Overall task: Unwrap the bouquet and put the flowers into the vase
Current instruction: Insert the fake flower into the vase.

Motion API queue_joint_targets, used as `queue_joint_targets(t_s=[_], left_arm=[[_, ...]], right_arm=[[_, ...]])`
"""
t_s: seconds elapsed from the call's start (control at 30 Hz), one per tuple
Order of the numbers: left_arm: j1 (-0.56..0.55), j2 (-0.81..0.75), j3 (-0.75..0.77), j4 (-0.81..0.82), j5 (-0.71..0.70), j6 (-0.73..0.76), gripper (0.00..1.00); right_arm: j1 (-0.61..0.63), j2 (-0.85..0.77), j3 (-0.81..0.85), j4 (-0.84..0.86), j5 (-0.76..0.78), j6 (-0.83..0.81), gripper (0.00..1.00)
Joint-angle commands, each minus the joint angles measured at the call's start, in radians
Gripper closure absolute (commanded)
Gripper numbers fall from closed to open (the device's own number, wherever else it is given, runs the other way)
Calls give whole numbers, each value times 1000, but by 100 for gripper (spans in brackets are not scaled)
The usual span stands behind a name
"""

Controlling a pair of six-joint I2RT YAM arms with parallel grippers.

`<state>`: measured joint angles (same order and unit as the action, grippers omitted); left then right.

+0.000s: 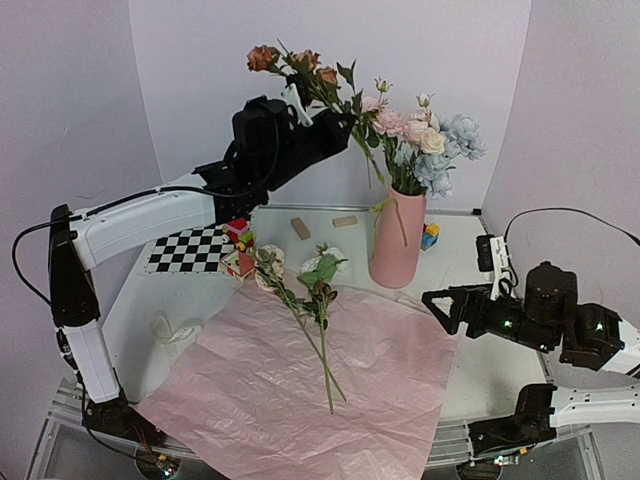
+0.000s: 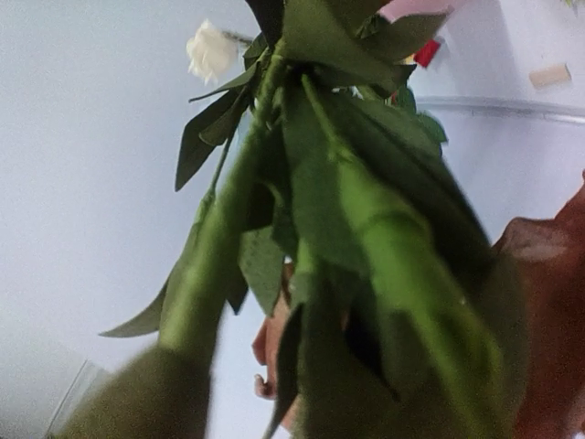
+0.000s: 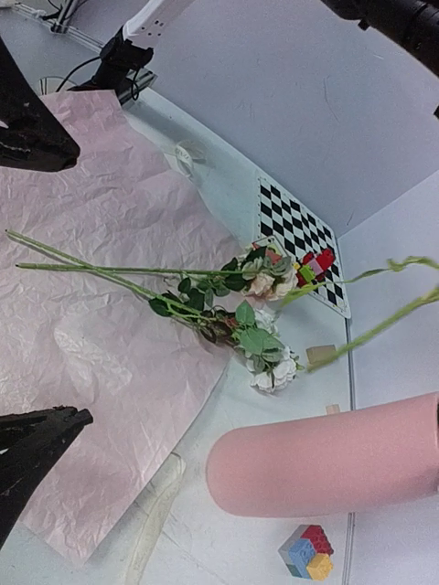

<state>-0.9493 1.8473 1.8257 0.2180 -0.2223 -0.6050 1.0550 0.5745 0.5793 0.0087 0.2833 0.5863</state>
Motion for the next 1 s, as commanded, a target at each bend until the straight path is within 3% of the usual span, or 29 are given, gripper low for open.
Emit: queue_joint_targets(t_s=[0.0, 0.37, 0.53, 0.97], left_arm=[[2, 98, 221, 27, -175, 106, 100], [6, 234, 519, 38, -274, 331, 100], [7, 228, 520, 58, -313, 393, 100], [12, 239, 510, 86, -262, 342, 100]], right_arm=[[-2, -167, 7, -7, 79, -38, 10], [-3, -171, 46, -47, 132, -88, 10], [-3, -163, 60, -47, 149, -112, 10], [-2, -128, 71, -48, 155, -119, 9]])
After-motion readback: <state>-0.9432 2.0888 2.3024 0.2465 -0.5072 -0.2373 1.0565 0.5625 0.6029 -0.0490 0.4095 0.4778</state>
